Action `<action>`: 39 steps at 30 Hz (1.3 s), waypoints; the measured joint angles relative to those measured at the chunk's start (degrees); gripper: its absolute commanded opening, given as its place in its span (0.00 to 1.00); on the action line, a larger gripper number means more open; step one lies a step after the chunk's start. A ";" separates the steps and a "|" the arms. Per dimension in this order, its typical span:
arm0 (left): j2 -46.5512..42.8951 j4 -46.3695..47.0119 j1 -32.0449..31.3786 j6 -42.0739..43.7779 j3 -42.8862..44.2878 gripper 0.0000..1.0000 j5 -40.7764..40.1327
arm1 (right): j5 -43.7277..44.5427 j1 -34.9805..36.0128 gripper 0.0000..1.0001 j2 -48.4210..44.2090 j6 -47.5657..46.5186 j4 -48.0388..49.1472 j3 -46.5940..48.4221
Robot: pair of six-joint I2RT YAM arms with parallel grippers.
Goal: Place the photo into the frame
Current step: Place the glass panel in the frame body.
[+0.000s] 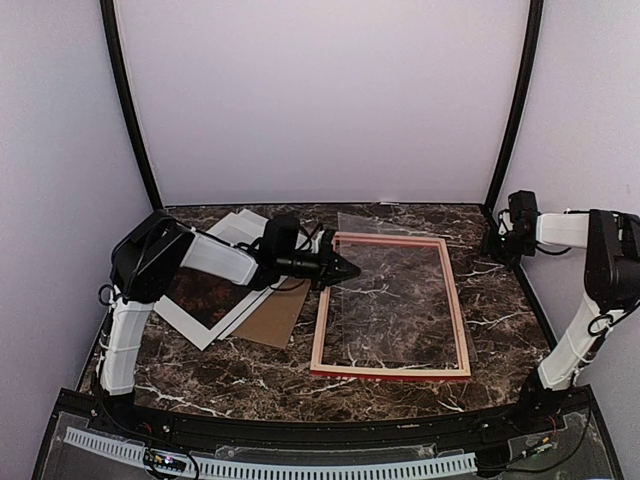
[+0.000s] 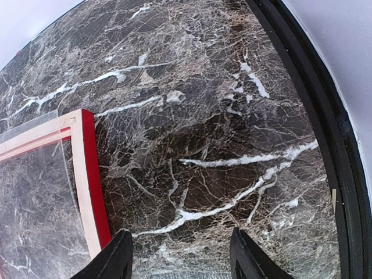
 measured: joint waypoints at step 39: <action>4.09 -22.62 2.36 16.70 9.81 0.00 0.70 | -1.55 0.39 0.58 1.88 -0.31 -0.02 -0.52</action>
